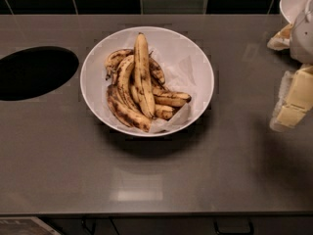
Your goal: Pick banana from white bowl
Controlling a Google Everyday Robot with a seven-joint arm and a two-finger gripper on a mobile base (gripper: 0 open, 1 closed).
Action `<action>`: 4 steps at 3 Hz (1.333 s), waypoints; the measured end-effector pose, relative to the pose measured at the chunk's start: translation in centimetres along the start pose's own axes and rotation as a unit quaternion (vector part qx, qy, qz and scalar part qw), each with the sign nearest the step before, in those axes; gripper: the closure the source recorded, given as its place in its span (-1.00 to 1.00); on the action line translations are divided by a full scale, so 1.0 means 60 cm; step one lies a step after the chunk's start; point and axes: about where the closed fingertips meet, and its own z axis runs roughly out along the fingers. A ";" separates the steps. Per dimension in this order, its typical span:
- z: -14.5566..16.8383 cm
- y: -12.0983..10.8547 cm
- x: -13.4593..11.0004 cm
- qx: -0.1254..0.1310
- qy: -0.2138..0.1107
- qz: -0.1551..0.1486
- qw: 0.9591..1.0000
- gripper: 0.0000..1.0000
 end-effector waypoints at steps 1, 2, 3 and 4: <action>-0.004 -0.001 -0.010 0.006 -0.009 -0.004 1.000 -1.00; -0.004 0.001 -0.064 0.013 -0.041 -0.033 0.999 -1.00; 0.004 0.009 -0.131 0.000 -0.071 -0.081 0.994 -1.00; 0.002 0.009 -0.138 0.003 -0.073 -0.084 0.994 -1.00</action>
Offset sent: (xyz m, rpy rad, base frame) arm 0.0158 0.0764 0.0136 0.1076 -0.0867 0.1642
